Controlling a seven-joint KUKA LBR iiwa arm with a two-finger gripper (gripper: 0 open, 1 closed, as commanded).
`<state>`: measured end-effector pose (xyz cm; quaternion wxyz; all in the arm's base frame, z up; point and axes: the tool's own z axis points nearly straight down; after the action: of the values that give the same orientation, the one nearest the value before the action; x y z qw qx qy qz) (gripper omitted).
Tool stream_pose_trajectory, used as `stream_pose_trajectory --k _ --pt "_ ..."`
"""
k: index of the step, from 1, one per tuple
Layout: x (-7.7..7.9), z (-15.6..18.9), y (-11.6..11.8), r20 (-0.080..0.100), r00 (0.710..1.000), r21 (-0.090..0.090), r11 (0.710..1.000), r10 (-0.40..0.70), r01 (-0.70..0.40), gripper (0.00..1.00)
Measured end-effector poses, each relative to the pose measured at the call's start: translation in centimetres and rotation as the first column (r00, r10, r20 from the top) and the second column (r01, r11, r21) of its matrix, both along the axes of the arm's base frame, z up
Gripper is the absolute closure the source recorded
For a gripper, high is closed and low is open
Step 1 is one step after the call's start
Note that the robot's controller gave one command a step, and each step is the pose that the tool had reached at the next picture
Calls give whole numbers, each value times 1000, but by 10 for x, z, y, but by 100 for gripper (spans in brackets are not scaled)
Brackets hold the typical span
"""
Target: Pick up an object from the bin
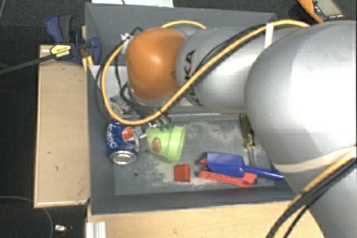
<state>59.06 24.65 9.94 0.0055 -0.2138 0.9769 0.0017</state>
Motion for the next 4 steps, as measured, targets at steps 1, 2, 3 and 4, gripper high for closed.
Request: stream_pose_trajectory --k 1,2,3,4 --pt "-16 -16 5 35 880 -15 881 473 -473 0" --pt "-6 -24 5 14 890 -10 890 456 -456 0" --pt "-48 -29 6 25 596 -36 597 802 -802 100" --pt "-48 -29 6 25 597 -36 598 802 -801 100"
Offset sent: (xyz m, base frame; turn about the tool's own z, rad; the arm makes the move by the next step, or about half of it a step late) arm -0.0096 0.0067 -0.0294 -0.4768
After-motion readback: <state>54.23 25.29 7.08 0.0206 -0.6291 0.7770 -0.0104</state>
